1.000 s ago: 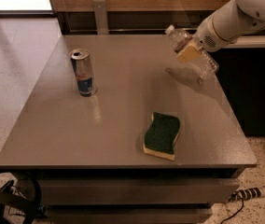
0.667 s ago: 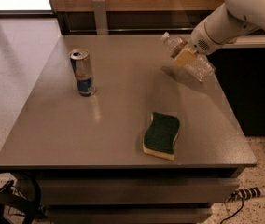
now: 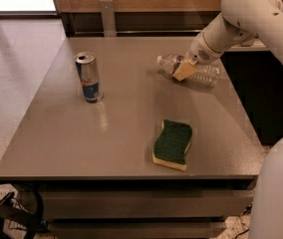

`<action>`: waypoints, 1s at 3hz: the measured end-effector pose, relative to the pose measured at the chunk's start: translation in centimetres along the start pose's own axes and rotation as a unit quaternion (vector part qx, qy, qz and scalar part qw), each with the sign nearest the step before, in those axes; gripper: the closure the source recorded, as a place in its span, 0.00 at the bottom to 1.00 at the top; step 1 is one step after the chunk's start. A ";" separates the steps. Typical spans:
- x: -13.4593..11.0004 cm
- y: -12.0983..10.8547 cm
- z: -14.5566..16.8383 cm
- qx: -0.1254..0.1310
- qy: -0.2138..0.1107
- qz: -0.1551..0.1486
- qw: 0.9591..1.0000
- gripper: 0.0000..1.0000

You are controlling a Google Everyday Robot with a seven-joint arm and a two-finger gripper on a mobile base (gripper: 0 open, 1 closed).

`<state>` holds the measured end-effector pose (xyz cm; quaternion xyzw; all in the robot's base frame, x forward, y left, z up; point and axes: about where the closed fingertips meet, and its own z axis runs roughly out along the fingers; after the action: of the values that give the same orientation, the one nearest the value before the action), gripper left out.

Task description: Knock water bottle over

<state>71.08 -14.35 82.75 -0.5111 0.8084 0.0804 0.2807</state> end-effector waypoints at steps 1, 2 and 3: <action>0.0 0.0 0.0 0.000 0.000 0.000 1.000 0.85; 0.0 0.1 0.3 -0.003 0.001 0.000 1.000 0.54; 0.0 0.1 0.3 -0.003 0.001 0.000 1.000 0.31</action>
Offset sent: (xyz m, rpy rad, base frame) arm 0.0000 0.0000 0.0004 0.0000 0.0001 0.0000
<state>71.10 -14.14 82.52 -0.5122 0.8083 0.0821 0.2787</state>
